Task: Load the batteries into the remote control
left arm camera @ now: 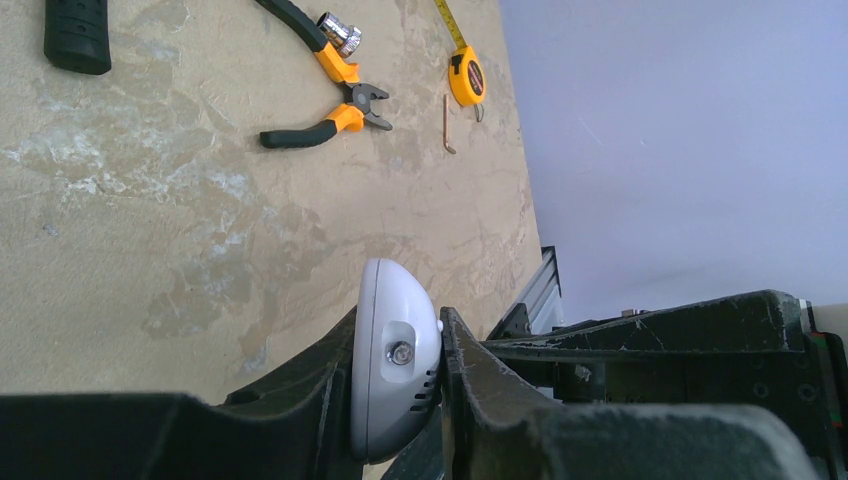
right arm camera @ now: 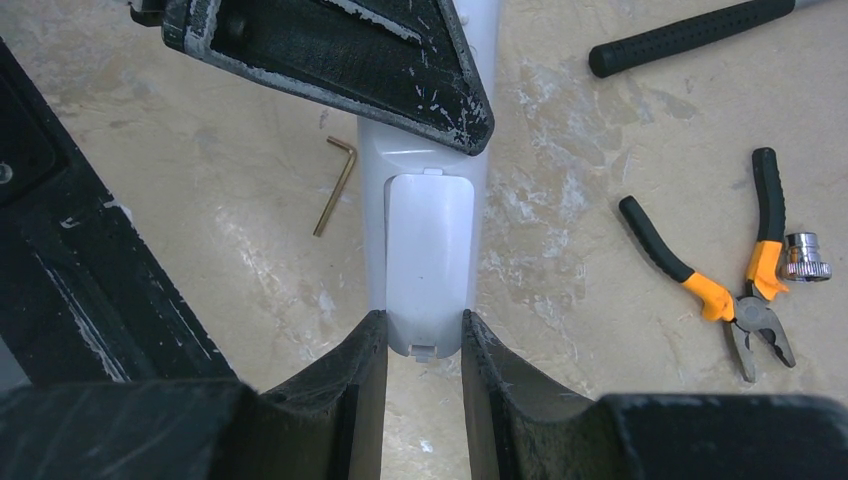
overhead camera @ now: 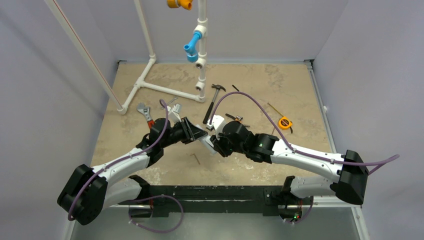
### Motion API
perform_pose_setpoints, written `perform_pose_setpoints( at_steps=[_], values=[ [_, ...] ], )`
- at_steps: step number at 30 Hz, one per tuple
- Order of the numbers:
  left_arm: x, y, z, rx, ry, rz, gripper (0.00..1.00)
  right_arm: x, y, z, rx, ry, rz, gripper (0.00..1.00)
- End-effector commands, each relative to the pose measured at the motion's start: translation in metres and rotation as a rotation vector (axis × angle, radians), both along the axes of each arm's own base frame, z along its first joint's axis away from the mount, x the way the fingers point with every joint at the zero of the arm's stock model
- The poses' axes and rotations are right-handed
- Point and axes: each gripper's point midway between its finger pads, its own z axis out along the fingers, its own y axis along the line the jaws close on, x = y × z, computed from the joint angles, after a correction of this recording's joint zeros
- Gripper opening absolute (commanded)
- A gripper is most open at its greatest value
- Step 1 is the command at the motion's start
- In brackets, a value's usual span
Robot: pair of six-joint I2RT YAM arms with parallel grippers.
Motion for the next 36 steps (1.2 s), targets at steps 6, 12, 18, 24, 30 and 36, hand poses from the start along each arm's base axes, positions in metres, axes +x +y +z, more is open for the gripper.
perform_pose_setpoints(
  at_steps=[6,12,18,24,30,36],
  values=[
    [0.005,-0.005,0.020,-0.043,-0.042,0.005,0.00,-0.002,0.003,0.005,0.019,0.009,0.001,0.13],
    [0.006,-0.005,0.020,-0.042,-0.041,0.009,0.00,-0.004,0.000,0.003,0.015,0.013,-0.002,0.13],
    [0.006,-0.005,0.021,-0.042,-0.042,0.009,0.00,-0.003,0.002,0.004,0.016,0.011,0.000,0.13],
    [0.006,-0.005,0.021,-0.043,-0.042,0.006,0.00,-0.001,0.003,0.004,0.018,0.005,-0.005,0.13],
    [0.006,-0.005,0.021,-0.043,-0.043,0.007,0.00,0.001,0.009,0.005,0.023,0.012,-0.003,0.13],
    [0.006,-0.005,0.020,-0.040,-0.041,0.009,0.00,0.001,0.012,0.005,0.031,0.020,-0.004,0.13]
  ],
)
